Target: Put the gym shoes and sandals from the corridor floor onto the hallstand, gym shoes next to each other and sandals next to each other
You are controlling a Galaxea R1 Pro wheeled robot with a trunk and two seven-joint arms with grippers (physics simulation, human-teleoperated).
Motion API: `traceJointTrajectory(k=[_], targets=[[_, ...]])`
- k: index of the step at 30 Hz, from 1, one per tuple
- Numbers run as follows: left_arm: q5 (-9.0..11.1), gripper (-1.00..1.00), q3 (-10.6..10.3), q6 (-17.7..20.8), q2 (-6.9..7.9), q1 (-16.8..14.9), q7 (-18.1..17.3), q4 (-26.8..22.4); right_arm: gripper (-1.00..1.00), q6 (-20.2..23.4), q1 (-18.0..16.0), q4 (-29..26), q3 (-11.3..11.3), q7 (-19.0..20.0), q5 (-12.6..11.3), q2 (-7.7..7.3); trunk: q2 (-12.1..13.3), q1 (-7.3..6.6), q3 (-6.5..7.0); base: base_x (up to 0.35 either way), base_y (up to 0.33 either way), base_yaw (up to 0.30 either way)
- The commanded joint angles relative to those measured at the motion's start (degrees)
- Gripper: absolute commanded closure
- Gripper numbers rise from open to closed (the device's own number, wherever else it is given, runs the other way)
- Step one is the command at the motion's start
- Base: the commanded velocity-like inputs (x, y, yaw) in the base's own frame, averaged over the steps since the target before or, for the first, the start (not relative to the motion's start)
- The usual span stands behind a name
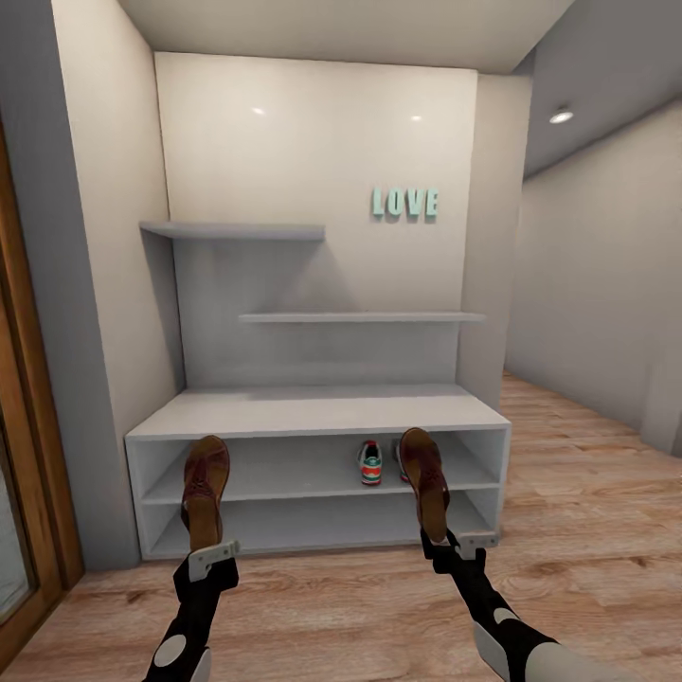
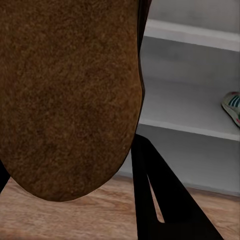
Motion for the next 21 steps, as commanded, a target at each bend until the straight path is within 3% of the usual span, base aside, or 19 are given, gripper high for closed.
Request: traceJointTrajectory(k=[1,10,14,17,20,21], targets=[[0.4,1.00,0.0,-0.1,-0.02,0.0,0.0,0.0,1.00,-0.1,0.0,0.1,0.5,0.3,-0.8,-0.05,0.0,-0.01,-0.07,0.000,0.000,0.000],[0.5,1.00,0.3,0.7,0.00,0.0,0.0,0.1,1.00,-0.1,0.0,0.1,0.5,0.4,-0.8,-0.11,0.0,-0.01,-0.07,0.000,0.000,0.000],[0.4,1.00,0.4,8.2,0.25,-0.3,-0.1,0.1,1.00,-0.1,0.0,0.1,0.5,0.4,-0.8,0.02,0.0,-0.01,-0.07,0.000,0.000,0.000],[0.1,1.00,0.4,16.9,0.48,-0.7,-0.2,-0.1,1.00,-0.1,-0.1,0.1,0.5,0.4,-0.8,0.24,0.0,-0.01,-0.07,0.000,0.000,0.000],[-0.1,1.00,0.4,23.6,0.87,-2.9,-0.3,-0.1,1.00,-0.1,-0.1,0.1,0.5,0.4,-0.8,0.31,0.0,-0.01,-0.07,0.000,0.000,0.000],[-0.2,1.00,0.4,31.2,1.93,-5.8,-0.3,-0.1,1.00,-0.1,-0.1,0.1,0.5,0.4,-0.8,0.33,0.0,-0.01,-0.07,0.000,0.000,0.000]])
